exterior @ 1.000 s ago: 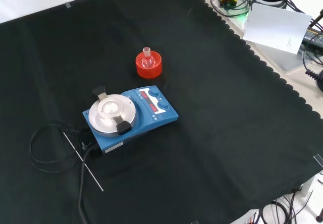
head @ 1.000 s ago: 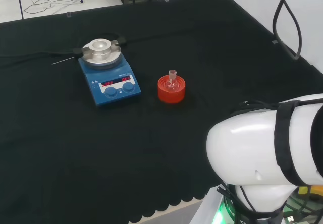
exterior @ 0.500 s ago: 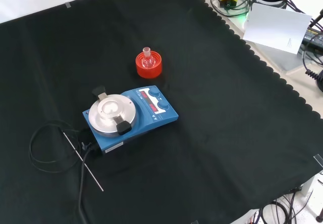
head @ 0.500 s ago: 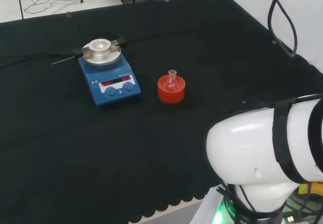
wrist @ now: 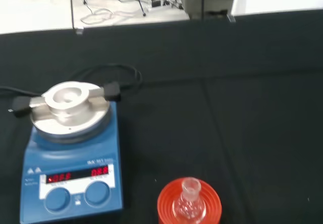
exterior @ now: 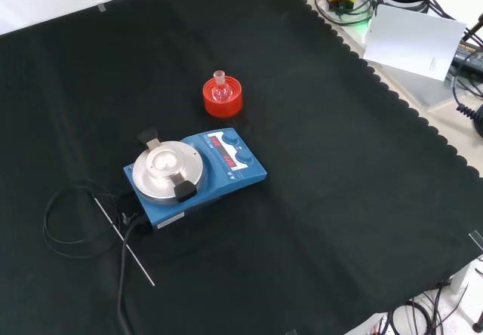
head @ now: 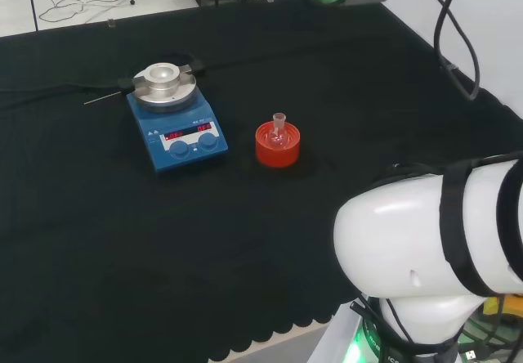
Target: Pick up the round-bottom flask.
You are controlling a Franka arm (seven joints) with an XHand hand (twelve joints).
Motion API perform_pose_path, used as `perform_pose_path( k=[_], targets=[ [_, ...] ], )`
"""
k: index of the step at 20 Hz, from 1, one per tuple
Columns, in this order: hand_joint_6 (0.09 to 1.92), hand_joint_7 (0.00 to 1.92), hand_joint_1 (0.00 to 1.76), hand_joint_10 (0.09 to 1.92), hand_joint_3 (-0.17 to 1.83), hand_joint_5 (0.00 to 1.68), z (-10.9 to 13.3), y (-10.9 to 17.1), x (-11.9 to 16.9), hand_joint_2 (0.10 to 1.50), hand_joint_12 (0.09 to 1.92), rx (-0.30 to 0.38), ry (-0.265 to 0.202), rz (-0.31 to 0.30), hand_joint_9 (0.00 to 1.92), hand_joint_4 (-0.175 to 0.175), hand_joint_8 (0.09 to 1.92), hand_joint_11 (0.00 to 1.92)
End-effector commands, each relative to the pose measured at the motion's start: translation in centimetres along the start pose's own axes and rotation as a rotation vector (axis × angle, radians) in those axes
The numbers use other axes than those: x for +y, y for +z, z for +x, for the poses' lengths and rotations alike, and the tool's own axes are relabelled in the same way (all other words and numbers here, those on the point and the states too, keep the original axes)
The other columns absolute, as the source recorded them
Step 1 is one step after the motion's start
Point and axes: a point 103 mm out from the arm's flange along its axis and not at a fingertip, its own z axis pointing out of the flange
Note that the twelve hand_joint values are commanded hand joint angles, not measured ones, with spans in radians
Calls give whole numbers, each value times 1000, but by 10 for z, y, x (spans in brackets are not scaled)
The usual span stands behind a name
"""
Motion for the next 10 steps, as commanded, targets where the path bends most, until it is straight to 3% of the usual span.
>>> perform_pose_path(
  k=[1, 10],
  targets=[
    [283, 77, 149, 708, 284, 399, -25, 60, 23, 1284, 1256, 12, 59, 50, 166, -33, 607, 0],
    [279, 89, 326, 708, 231, 430, -48, 123, 66, 1219, 1279, 65, 49, 57, 192, -43, 610, 0]
  ],
)
